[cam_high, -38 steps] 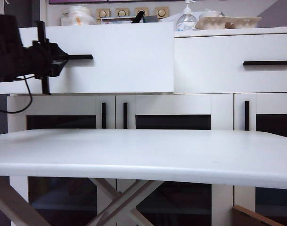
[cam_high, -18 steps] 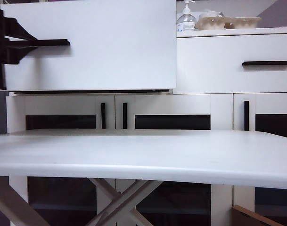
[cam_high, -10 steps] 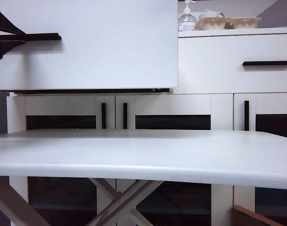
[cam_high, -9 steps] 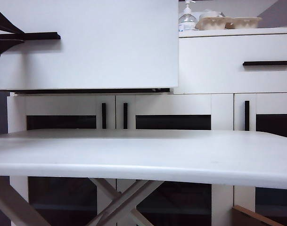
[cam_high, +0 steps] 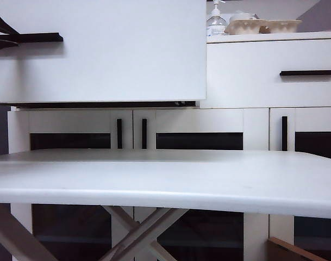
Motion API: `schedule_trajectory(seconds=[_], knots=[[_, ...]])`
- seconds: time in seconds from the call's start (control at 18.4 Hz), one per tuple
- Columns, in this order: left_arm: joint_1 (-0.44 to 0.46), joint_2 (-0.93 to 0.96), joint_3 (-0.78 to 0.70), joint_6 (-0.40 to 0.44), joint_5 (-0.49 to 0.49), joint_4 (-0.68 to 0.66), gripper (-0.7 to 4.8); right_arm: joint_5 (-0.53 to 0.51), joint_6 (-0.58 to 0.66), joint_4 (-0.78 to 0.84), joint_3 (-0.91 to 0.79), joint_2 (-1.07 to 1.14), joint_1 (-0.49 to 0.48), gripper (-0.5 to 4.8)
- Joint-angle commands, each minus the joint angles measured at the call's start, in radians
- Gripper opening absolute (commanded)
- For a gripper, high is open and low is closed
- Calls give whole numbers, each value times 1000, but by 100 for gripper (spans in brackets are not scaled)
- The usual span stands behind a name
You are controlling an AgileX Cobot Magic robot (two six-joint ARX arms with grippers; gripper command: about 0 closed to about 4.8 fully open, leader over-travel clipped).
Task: Pick up a can of beer from the white table, open the left drawer, place the beer inside the drawer, and finally close the drawer.
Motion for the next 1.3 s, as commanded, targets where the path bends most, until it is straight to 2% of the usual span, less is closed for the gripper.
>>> schedule_trajectory(seconds=[0.05, 0.16, 0.22, 0.27, 0.33, 0.38, 0.54, 0.76, 0.81, 1.03, 1.19, 1.3], knots=[[-1, -40, 11, 60, 21, 64, -6, -1, 4, 68, 12, -11, 0, 157], [-1, -41, 11, 60, 69, 69, -5, -1, 4, 68, 12, -11, 0, 157], [-1, -41, 11, 60, 104, 69, 19, -1, 4, 68, 12, -11, 0, 157], [-1, -41, 11, 60, 127, 71, 133, -1, 4, 68, 12, -11, 0, 157], [-1, -41, 11, 59, 153, 72, 369, -1, 4, 68, 12, -11, 0, 157], [-1, -41, 11, 57, 166, 72, 479, -1, 4, 71, 12, -11, 0, 157], [-1, -56, 11, 62, 282, 95, 479, -2, 5, 102, 12, -11, 0, 157], [-1, -136, 11, 64, 315, 44, 479, -2, 47, 140, 12, -11, 0, 157], [-1, -163, 11, 65, 318, 5, 479, -2, 54, 143, 12, -11, 0, 157], [-1, -288, 11, 124, 325, -294, 479, -28, 57, 161, 13, -11, 0, 157], [-1, -389, 11, 149, 264, -495, 479, -28, 57, 172, 13, -11, 0, 157], [-1, -447, 11, 172, 235, -570, 479, -28, 57, 172, 13, -11, 0, 157]])
